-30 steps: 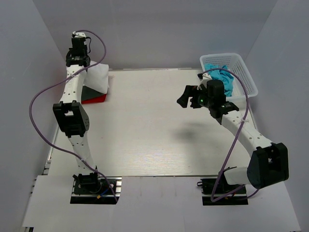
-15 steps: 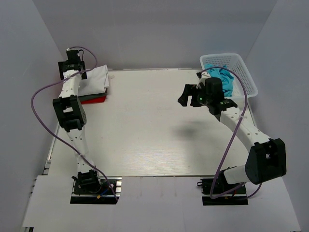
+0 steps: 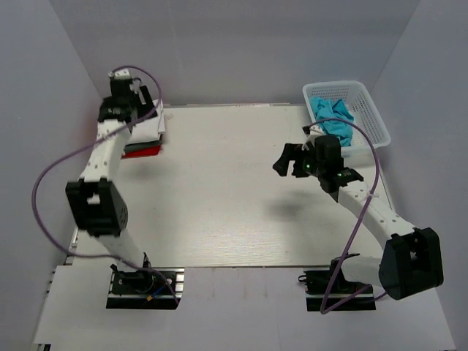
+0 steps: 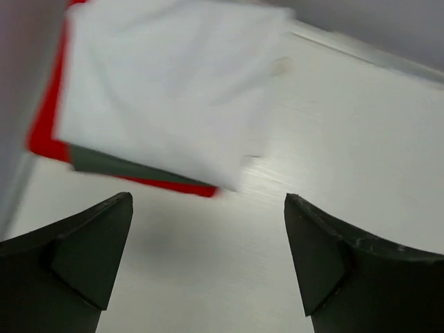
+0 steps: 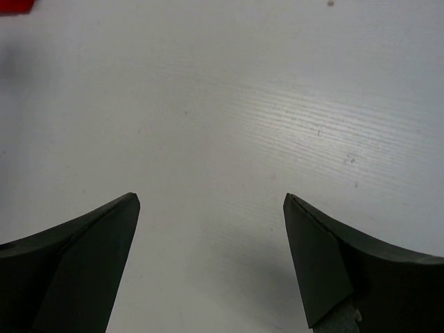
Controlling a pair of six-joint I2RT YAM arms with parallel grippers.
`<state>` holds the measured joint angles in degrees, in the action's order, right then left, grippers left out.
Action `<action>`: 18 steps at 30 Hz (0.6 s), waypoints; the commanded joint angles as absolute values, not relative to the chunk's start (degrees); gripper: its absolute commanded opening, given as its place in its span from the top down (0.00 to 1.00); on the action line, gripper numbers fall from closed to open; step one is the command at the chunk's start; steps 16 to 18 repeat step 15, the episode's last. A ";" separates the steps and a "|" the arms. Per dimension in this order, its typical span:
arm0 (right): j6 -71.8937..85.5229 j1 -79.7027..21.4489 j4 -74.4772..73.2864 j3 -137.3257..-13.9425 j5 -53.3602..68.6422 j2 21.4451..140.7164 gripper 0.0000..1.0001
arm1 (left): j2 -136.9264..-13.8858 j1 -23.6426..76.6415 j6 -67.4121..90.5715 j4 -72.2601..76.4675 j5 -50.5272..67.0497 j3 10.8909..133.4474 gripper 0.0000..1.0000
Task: Fold and stack the t-shirts
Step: Put the neatly folded tshirt into the corner of the board with the left arm
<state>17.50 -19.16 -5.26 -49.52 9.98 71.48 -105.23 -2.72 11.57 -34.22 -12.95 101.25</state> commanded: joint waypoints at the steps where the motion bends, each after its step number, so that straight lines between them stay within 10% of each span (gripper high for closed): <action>1: 18.72 -19.16 -2.20 -45.89 9.49 69.09 0.10 | -90.03 4.73 23.18 -20.90 0.06 78.25 0.00; 7: 22.93 -19.16 0.95 -35.52 8.97 61.90 0.10 | -72.09 13.54 27.60 -13.11 0.62 52.96 0.00; 18: 24.18 -19.07 4.40 -29.34 5.71 58.35 0.10 | -63.46 14.15 25.49 -19.49 -8.26 51.06 0.00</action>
